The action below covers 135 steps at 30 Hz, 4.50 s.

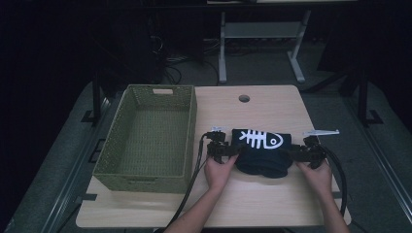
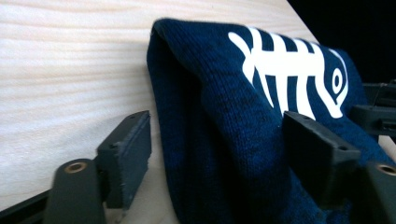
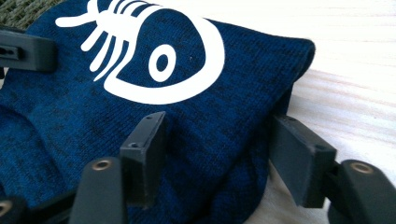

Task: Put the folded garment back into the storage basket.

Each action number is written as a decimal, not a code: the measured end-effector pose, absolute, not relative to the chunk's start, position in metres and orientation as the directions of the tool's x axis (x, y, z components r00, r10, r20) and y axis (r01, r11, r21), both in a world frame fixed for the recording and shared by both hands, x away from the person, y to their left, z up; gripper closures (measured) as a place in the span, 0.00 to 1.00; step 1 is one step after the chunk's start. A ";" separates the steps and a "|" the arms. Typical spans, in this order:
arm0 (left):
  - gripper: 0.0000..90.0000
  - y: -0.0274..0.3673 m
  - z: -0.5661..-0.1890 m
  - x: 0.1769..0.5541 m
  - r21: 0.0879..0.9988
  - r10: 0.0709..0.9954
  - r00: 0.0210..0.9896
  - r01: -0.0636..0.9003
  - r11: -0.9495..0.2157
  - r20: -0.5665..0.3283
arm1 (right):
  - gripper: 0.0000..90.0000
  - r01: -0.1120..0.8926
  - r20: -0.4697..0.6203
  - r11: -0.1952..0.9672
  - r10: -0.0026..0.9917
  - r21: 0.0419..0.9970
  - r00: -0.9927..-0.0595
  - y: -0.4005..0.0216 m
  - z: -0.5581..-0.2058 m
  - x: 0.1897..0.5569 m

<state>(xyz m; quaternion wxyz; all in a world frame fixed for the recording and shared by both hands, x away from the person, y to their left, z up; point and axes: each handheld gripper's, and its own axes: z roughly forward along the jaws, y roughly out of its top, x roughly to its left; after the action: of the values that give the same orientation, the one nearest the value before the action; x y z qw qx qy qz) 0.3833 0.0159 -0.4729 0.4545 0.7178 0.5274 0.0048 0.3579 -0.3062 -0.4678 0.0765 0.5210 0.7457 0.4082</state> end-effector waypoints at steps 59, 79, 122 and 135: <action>0.76 0.021 -0.391 0.369 0.752 0.625 0.622 0.654 -0.084 -0.471 | 0.79 0.662 0.432 -0.022 0.774 0.749 -0.463 -0.315 -0.391 0.327; 0.76 0.054 -0.358 0.368 0.755 0.596 0.632 0.652 -0.063 -0.496 | 0.79 0.646 0.432 0.000 0.744 0.763 -0.510 -0.290 -0.359 0.331; 0.75 0.144 -0.314 0.367 0.767 0.580 0.615 0.641 0.027 -0.534 | 0.79 0.626 0.472 0.018 0.640 0.779 -0.606 -0.215 -0.317 0.357; 0.75 0.180 -0.306 0.361 0.774 0.602 0.596 0.630 0.060 -0.532 | 0.79 0.621 0.473 0.039 0.611 0.783 -0.635 -0.178 -0.311 0.366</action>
<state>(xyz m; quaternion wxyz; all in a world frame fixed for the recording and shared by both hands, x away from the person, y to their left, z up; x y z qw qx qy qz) 0.3608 0.1805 -0.3064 0.5729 0.6853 0.4494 -0.0125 0.3665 -0.1783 -0.3106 -0.0043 0.4274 0.7209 0.5456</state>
